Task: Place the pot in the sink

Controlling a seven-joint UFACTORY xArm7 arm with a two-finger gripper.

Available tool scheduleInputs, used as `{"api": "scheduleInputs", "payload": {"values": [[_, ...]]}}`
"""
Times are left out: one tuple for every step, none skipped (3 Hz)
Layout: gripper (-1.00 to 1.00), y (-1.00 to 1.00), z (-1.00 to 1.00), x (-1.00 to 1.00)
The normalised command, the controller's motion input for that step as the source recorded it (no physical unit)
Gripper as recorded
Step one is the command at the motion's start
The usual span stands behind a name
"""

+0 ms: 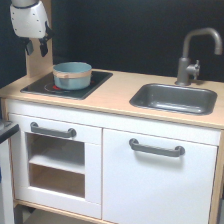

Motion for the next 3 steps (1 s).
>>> {"api": "scheduleInputs", "payload": {"values": [[1.00,-0.13,-1.00,0.97],[0.92,-0.14,-0.94,0.92],[0.74,0.14,-1.00,0.30]]}}
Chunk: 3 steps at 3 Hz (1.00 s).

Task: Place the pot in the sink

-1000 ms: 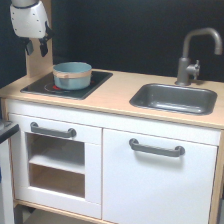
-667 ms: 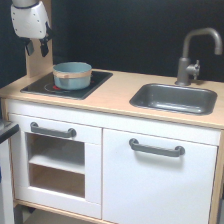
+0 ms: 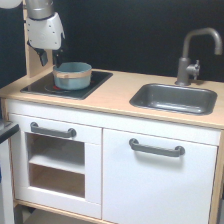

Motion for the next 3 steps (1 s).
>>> {"api": "scheduleInputs", "payload": {"values": [[0.16,0.03,-1.00,0.27],[-1.00,0.34,-1.00,0.08],[-1.00,0.09,-0.63,0.36]]}}
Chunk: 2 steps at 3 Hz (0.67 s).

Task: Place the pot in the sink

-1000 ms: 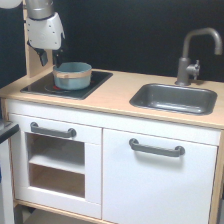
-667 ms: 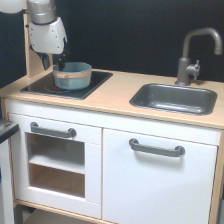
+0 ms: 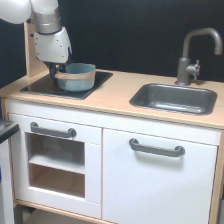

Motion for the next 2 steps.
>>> {"api": "scheduleInputs", "payload": {"values": [[-1.00,0.22,-0.47,-0.32],[0.44,1.00,-1.00,1.00]]}}
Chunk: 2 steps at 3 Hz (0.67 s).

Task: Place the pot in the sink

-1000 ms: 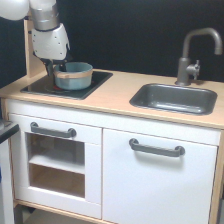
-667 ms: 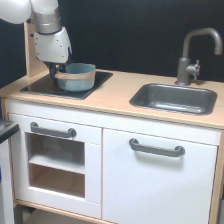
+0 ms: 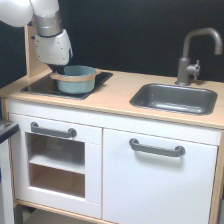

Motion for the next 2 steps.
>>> {"api": "scheduleInputs", "payload": {"values": [[-1.00,0.27,-0.29,0.56],[-1.00,-0.24,1.00,1.00]]}}
